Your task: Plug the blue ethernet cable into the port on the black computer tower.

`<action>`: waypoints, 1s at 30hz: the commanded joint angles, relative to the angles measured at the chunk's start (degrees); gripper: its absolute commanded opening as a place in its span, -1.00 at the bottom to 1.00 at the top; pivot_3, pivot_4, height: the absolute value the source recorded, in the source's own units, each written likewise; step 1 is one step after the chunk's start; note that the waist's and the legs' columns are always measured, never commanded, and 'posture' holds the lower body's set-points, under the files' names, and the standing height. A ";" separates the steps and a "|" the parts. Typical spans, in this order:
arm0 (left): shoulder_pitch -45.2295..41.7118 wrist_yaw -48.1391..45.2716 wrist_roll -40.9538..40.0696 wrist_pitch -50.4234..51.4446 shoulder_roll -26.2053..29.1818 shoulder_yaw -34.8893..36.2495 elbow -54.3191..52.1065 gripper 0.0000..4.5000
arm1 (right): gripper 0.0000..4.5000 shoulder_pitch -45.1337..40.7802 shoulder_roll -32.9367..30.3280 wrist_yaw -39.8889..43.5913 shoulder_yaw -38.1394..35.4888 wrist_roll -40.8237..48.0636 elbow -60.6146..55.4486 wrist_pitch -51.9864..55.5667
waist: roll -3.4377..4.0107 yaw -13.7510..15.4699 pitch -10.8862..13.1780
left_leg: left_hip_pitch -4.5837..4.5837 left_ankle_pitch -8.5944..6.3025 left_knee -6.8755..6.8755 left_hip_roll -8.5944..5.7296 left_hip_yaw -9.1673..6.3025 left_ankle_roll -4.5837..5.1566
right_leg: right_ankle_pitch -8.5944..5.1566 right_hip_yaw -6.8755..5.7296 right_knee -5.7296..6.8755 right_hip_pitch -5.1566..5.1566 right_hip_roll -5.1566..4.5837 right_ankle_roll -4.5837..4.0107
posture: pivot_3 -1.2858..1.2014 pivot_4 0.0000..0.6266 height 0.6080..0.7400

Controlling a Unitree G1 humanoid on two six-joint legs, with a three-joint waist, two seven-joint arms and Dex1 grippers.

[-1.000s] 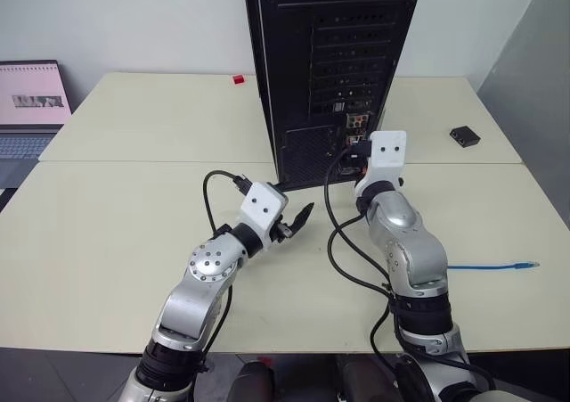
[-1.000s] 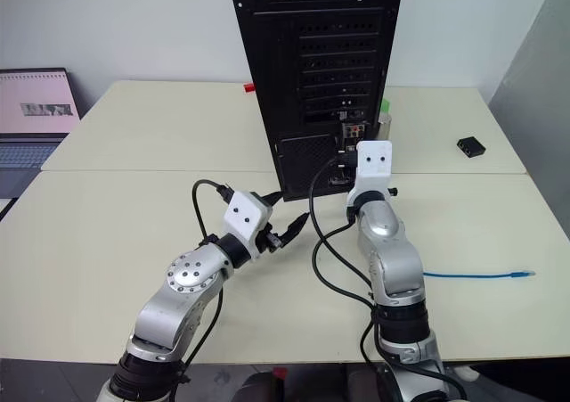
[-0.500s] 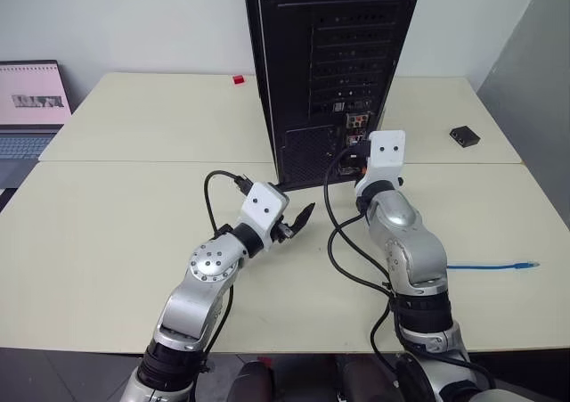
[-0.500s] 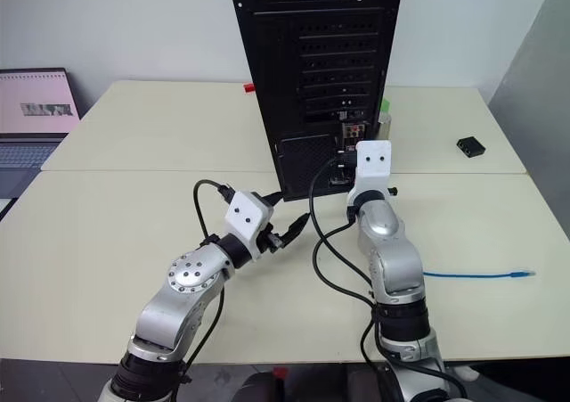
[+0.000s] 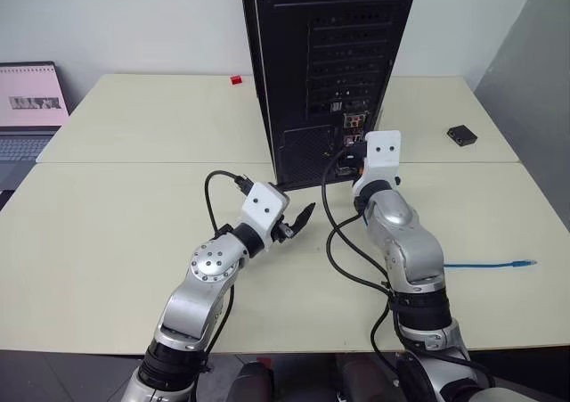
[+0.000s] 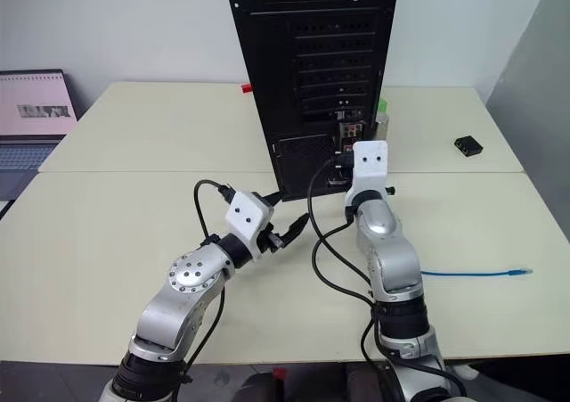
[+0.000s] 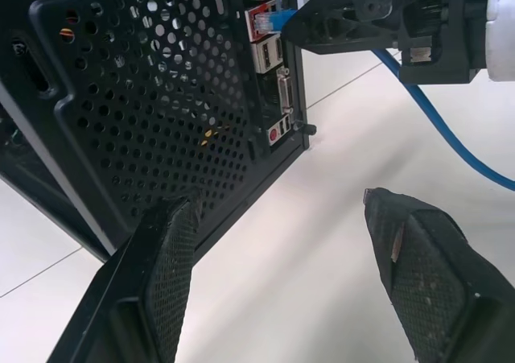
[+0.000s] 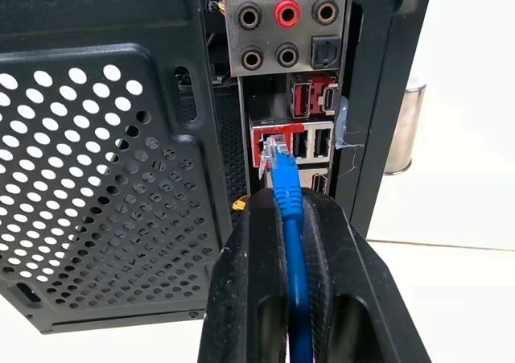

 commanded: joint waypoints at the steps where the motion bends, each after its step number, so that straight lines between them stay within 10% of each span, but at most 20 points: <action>1: -0.81 0.19 0.45 -1.27 -0.51 0.14 -0.60 0.51 | -1.00 -2.88 -0.91 1.17 0.47 -0.55 0.16 -1.33 | 0.00 -0.12 0.00 | 0.00 0.00 0.00 0.00 0.01 0.00 | 0.00 0.00 0.00 0.00 0.00 0.00 | 0.03 -0.52 1.00; 30: -0.39 -0.15 1.42 -1.81 -1.40 -0.22 -0.68 0.51 | -1.00 -5.03 -6.96 6.11 4.29 -3.90 5.92 -4.09 | 0.00 -1.68 0.00 | 0.08 0.04 0.02 0.01 0.06 0.07 | 0.03 0.10 0.04 0.02 0.04 -0.01 | 0.03 -0.52 1.00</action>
